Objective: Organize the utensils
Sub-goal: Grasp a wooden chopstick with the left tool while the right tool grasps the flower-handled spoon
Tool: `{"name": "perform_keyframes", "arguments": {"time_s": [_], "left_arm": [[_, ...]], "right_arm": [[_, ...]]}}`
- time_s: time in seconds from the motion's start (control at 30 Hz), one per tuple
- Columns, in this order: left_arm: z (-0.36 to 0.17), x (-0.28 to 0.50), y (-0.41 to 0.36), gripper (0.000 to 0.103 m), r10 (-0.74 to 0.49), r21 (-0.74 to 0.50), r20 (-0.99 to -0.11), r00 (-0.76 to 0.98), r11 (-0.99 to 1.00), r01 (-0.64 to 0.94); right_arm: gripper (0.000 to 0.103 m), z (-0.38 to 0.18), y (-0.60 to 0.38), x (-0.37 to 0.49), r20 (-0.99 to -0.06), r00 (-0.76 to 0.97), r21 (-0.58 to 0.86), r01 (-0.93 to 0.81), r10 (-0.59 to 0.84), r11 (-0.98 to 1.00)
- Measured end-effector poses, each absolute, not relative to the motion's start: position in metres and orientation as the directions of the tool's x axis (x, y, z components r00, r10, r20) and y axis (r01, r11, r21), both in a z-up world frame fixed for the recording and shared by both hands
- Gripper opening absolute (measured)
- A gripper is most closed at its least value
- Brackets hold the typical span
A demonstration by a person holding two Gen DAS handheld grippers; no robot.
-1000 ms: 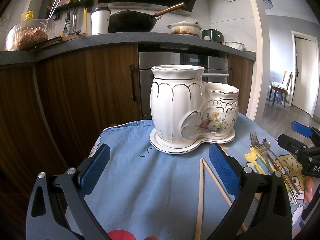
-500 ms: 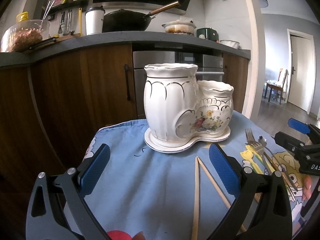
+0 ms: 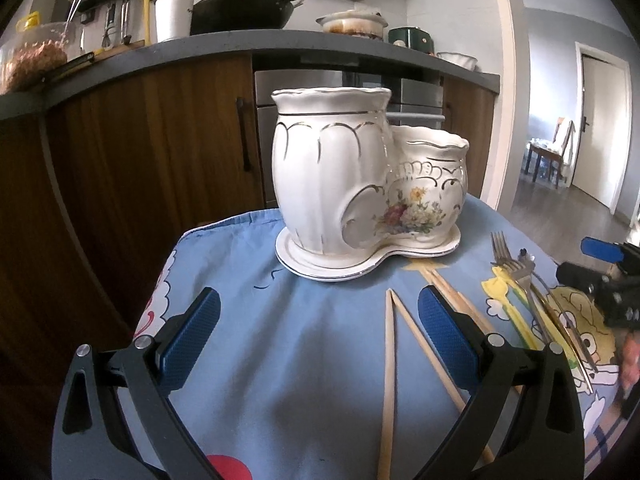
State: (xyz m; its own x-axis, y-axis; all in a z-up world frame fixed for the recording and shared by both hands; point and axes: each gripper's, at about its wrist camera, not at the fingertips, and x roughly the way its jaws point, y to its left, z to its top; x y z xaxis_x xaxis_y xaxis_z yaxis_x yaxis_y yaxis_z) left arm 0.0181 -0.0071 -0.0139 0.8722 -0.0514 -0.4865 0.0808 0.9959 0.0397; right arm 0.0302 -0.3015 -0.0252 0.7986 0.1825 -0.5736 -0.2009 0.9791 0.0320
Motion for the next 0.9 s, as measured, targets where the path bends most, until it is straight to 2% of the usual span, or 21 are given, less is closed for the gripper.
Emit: {"name": "perform_keyframes", "arguments": {"time_s": [0.1,0.2,0.3,0.43,0.63,0.7,0.77,0.83,0.9], "left_arm": [[-0.012,0.016,-0.005,0.098,-0.078,0.032,-0.482,0.873,0.994,0.107],[-0.004,0.013,-0.007,0.098,-0.087,0.099,-0.495,0.864,0.983,0.156],[0.003,0.012,-0.007,0.098,-0.12,0.106,-0.551,0.826,0.972,0.212],[-0.006,0.013,-0.004,0.097,-0.174,0.058,-0.658,0.733,0.958,0.28],[-0.032,0.011,-0.003,0.073,-0.171,0.055,-0.765,0.621,0.943,0.328],[-0.038,0.009,-0.005,0.063,-0.184,0.042,-0.782,0.596,0.938,0.345],[-0.04,0.006,-0.007,0.061,-0.174,0.059,-0.785,0.594,0.934,0.352],[-0.041,0.007,-0.007,0.054,-0.182,0.047,-0.789,0.587,0.935,0.353],[-0.039,0.009,-0.006,0.042,-0.174,0.048,-0.791,0.586,0.938,0.343]], "right_arm": [[0.063,-0.029,-0.307,0.037,-0.622,0.761,0.052,-0.194,0.184,0.98],[0.053,-0.034,-0.308,0.044,-0.664,0.721,0.074,-0.2,0.198,0.977],[0.044,-0.04,-0.307,0.051,-0.701,0.679,0.095,-0.214,0.218,0.972],[0.039,-0.043,-0.305,0.056,-0.725,0.655,0.087,-0.22,0.214,0.971],[0.033,-0.048,-0.296,0.059,-0.741,0.647,0.045,-0.22,0.18,0.974],[0.029,-0.048,-0.295,0.062,-0.743,0.648,0.033,-0.217,0.169,0.976],[0.026,-0.049,-0.292,0.064,-0.741,0.653,0.014,-0.219,0.157,0.976],[0.021,-0.048,-0.29,0.068,-0.743,0.651,0.006,-0.223,0.154,0.975],[0.013,-0.048,-0.288,0.07,-0.746,0.647,0.009,-0.231,0.16,0.973]]}}
